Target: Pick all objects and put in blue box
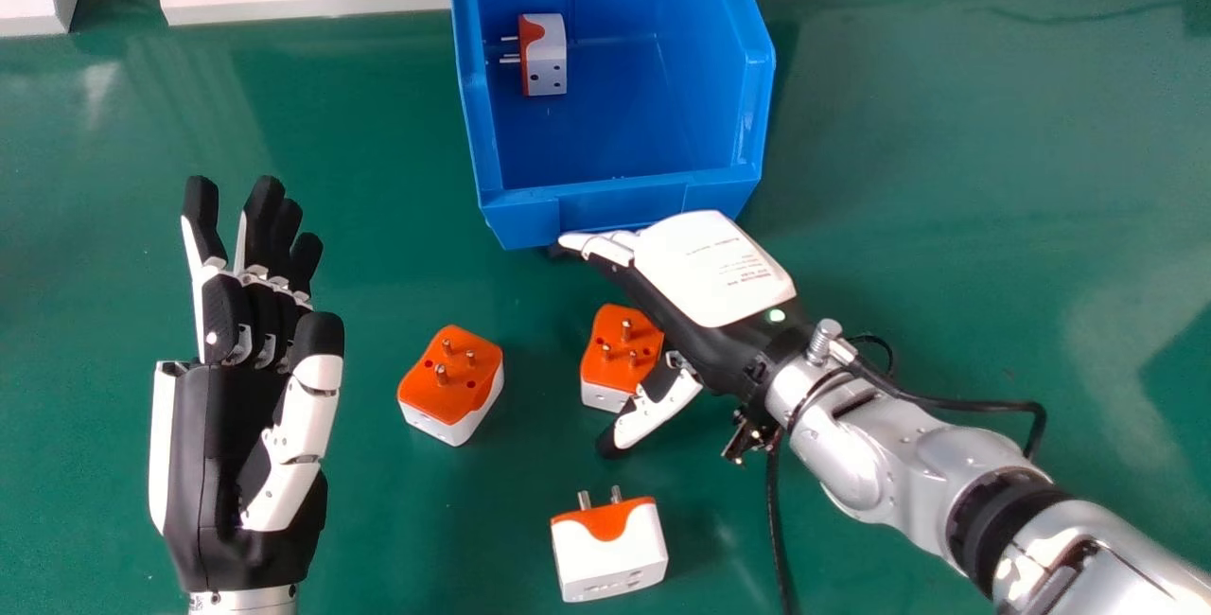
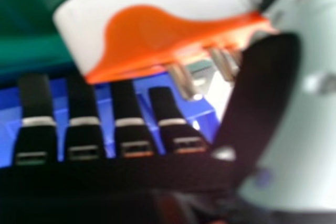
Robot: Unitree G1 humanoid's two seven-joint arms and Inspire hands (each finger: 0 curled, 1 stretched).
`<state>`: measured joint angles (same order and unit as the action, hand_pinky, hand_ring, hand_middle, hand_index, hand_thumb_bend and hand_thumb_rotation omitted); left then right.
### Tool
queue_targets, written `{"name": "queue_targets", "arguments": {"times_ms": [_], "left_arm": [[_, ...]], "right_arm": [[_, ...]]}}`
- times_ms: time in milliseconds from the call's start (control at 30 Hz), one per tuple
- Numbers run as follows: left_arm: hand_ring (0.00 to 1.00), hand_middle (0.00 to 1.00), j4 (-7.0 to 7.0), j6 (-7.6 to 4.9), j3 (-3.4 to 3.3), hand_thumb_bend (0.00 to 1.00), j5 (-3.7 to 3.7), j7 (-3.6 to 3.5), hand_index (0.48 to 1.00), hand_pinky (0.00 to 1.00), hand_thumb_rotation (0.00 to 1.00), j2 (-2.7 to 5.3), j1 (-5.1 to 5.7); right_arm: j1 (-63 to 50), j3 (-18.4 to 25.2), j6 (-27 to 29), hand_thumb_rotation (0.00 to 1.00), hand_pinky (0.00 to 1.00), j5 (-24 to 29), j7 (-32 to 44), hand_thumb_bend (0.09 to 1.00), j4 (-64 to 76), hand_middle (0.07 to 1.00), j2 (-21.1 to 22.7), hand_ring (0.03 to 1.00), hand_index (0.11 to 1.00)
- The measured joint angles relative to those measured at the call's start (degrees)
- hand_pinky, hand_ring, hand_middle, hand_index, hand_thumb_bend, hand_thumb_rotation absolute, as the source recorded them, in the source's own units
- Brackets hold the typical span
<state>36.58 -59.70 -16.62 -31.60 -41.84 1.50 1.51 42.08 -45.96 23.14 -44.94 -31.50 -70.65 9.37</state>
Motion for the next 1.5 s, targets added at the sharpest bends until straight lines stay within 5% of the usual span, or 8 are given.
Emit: {"name": "queue_targets", "arguments": {"times_ms": [333,567,767,867,1067,1500], "left_arm": [[1.00,0.99,0.01,0.00,-0.04,0.30,-0.04,0.20,0.953,1.00,0.39,-0.03,0.02],[1.00,0.99,0.01,0.01,0.01,0.29,-0.03,0.19,0.953,1.00,0.38,-0.01,0.00],[1.00,0.99,-0.02,0.01,0.14,0.30,0.00,0.18,0.953,1.00,0.38,-0.03,0.00],[1.00,0.99,-0.02,0.01,0.15,0.30,-0.01,0.18,0.953,1.00,0.39,-0.10,0.01],[1.00,0.99,-0.09,0.13,0.23,0.30,-0.02,0.18,0.953,1.00,0.39,-0.14,0.10],[1.00,0.98,-0.21,0.33,0.45,0.30,-0.01,0.18,0.953,1.00,0.39,-0.12,0.11]], "right_arm": [[-0.4,-0.7,-0.7,0.18,0.53,-0.1,-0.8,0.981,1.0,0.763,-0.1,0.671,0.796],[-0.8,0.4,2.5,0.05,0.46,1.6,-0.8,0.879,1.1,0.664,-0.1,0.564,0.692],[-1.1,0.9,3.9,0.02,0.45,2.0,-1.0,0.831,1.1,0.620,0.2,0.529,0.644],[-1.2,0.9,4.3,0.01,0.44,2.0,-1.6,0.684,1.0,0.553,0.3,0.508,0.574],[-1.9,0.8,5.3,0.00,0.43,1.9,-3.3,0.609,0.8,0.520,0.5,0.488,0.534],[-2.1,0.0,5.5,0.00,0.37,1.1,-5.6,0.547,0.5,0.478,1.1,0.419,0.520]]}}
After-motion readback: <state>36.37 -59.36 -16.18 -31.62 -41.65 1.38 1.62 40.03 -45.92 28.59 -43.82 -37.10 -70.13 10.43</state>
